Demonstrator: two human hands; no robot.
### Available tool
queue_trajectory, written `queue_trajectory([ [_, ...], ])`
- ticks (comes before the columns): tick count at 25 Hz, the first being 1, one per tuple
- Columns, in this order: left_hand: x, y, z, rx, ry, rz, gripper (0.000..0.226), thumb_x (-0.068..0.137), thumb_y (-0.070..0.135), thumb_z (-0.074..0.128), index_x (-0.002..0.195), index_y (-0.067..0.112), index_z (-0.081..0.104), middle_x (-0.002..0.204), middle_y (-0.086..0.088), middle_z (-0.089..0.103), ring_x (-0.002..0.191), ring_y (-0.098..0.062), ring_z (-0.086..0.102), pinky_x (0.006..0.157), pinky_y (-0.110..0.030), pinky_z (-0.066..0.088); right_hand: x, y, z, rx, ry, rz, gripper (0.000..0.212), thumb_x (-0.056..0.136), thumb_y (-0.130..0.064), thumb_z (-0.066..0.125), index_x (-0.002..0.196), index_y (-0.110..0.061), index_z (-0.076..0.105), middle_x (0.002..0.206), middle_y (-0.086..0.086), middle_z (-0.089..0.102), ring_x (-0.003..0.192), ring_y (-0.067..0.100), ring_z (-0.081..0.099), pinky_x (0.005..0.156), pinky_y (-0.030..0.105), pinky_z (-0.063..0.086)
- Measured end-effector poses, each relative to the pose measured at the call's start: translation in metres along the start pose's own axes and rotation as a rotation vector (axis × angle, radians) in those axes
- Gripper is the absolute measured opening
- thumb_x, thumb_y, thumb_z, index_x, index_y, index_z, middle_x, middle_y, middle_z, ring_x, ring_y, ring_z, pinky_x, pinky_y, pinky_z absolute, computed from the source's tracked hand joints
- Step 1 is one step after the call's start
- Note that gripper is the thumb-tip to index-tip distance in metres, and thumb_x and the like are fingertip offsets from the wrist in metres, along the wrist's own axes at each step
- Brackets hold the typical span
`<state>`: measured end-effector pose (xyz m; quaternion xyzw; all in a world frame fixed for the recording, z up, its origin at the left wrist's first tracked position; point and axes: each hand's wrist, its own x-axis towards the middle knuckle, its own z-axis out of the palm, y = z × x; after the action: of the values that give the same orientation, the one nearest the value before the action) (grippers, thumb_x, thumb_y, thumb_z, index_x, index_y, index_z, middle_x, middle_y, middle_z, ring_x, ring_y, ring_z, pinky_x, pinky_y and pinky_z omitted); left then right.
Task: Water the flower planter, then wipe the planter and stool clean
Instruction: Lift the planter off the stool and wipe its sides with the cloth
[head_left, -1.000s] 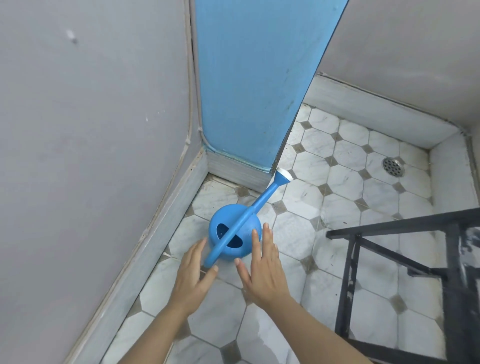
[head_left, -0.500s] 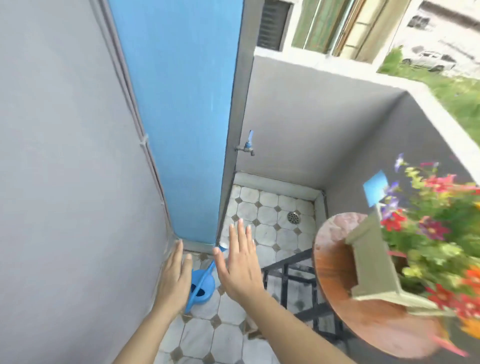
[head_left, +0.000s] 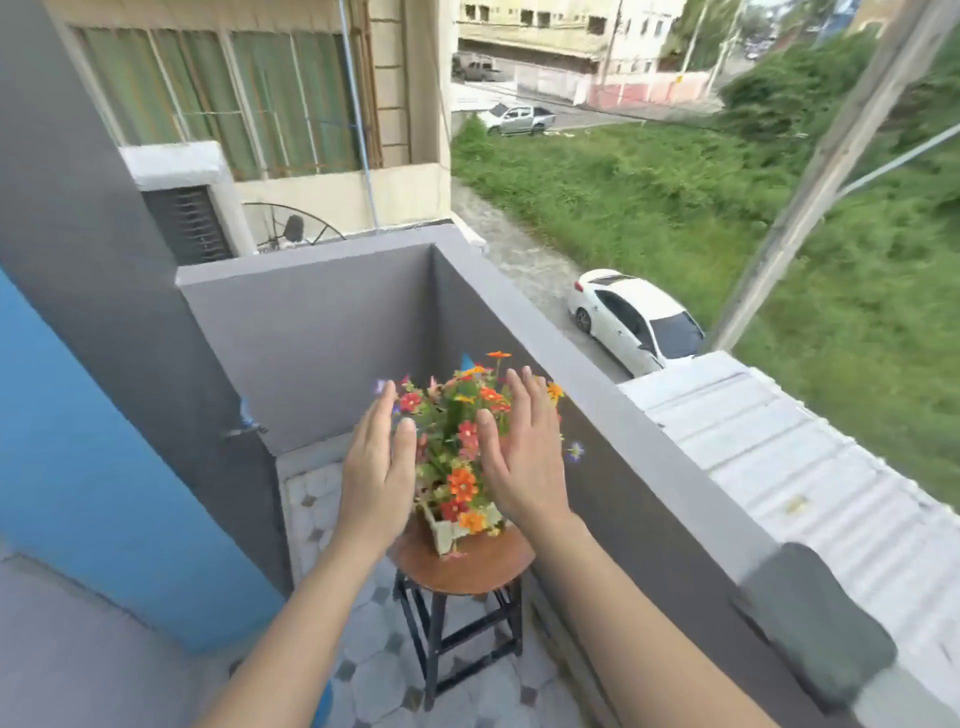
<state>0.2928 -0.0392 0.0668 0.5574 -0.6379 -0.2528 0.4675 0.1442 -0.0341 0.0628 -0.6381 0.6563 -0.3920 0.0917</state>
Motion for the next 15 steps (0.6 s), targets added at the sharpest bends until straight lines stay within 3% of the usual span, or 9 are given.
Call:
queue_trajectory([
  [4,-0.015,0.072,0.124,-0.032,-0.257,0.145,0.046,0.101,0.026,0.034,0.146,0.014,0.03,0.151,0.003,0.03,0.137,-0.003,0.022,0.109,-0.013,0.01,-0.019,0.114,-0.103,-0.104,0.151,0.263,0.079,0.087,-0.06,0.015,0.15,-0.013,0.025,0.16,0.008,0.019,0.149,0.022,0.009,0.118,0.029,0.003],
  [8,-0.061,0.122,0.247,-0.023,-0.501,0.174,0.048,0.101,0.023,0.034,0.146,0.01,0.027,0.153,-0.004,0.028,0.142,-0.015,0.02,0.109,-0.016,0.006,-0.067,0.218,-0.181,-0.192,0.192,0.482,0.082,0.086,-0.06,0.012,0.15,-0.012,0.023,0.16,0.009,0.016,0.149,0.022,0.005,0.119,0.031,0.002],
  [12,-0.117,0.135,0.336,0.01,-0.737,0.126,0.052,0.101,0.031,0.03,0.148,0.011,0.018,0.156,-0.004,0.021,0.144,-0.016,0.012,0.112,-0.023,0.009,-0.11,0.296,-0.219,-0.281,0.128,0.686,0.09,0.08,-0.063,0.006,0.149,-0.008,0.024,0.159,0.015,0.019,0.148,0.028,0.011,0.119,0.037,0.008],
  [15,-0.15,0.131,0.377,0.143,-0.807,0.074,0.055,0.101,0.036,0.029,0.148,0.01,0.018,0.155,-0.007,0.023,0.142,-0.02,0.015,0.113,-0.028,0.013,-0.133,0.333,-0.226,-0.314,0.009,0.788,0.098,0.078,-0.072,0.001,0.15,-0.008,0.02,0.159,0.015,0.02,0.147,0.029,0.014,0.119,0.036,0.01],
])
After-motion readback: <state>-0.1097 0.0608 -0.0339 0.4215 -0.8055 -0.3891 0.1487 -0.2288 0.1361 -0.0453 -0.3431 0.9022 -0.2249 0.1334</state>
